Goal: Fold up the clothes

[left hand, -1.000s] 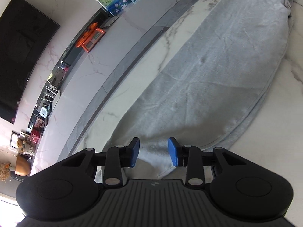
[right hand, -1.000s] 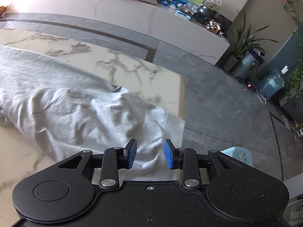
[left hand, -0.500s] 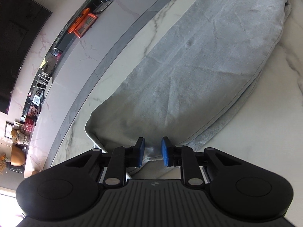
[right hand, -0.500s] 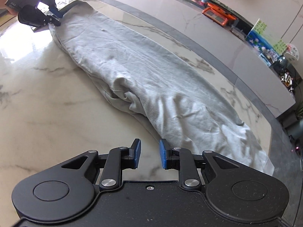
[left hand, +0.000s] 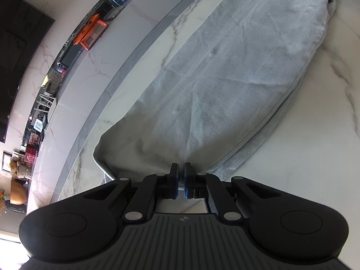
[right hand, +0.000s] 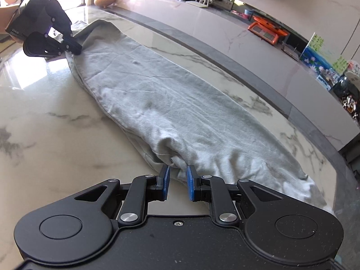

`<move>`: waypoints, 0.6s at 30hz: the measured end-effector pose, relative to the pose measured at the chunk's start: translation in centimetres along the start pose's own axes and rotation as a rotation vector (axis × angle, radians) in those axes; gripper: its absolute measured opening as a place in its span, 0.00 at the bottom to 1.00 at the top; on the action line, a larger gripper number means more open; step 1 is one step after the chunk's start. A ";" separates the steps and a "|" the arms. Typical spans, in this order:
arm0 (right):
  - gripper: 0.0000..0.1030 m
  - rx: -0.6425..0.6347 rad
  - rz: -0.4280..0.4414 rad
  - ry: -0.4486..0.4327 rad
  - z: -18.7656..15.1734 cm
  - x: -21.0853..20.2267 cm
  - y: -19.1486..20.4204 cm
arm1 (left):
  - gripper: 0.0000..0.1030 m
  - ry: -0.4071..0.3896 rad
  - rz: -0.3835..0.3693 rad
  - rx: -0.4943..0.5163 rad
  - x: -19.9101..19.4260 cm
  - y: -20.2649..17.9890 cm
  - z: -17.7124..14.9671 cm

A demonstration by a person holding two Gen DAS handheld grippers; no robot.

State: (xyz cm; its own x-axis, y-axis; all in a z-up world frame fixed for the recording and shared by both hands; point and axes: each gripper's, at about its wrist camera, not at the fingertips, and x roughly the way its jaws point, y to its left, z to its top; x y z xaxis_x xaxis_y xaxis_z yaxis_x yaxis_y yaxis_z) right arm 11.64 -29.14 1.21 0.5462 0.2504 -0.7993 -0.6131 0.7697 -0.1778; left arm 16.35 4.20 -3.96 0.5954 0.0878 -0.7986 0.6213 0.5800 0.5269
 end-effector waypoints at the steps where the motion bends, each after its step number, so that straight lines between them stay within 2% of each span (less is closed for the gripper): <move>1: 0.14 -0.004 -0.015 0.012 -0.1 0.1 0.3 | 0.00 -0.003 -0.005 0.001 0.0 0.0 0.0; 5: 0.14 0.032 -0.056 0.045 -0.1 1.1 0.2 | 0.00 -0.009 -0.017 -0.006 0.1 0.3 -0.1; 11: 0.14 0.143 -0.083 0.027 0.8 2.1 -1.0 | 0.00 -0.012 -0.025 -0.016 0.1 0.2 -0.1; 12: 0.13 0.155 -0.088 0.031 0.9 2.2 -1.2 | 0.00 -0.013 -0.026 -0.016 0.1 0.2 -0.1; 14: 0.03 0.174 -0.104 0.043 1.1 2.4 -1.4 | 0.00 -0.013 -0.027 -0.018 0.0 0.1 -0.1; 18: 0.01 0.179 -0.119 0.031 1.2 1.0 -1.4 | 0.00 -0.014 -0.030 -0.022 -0.1 0.1 -0.2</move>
State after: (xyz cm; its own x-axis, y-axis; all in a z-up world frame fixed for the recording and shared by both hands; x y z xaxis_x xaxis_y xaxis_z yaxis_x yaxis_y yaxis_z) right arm 13.75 -29.20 1.34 0.5892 0.1359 -0.7965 -0.4332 0.8853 -0.1694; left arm 16.28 4.40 -3.89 0.5836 0.0589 -0.8099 0.6279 0.5997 0.4961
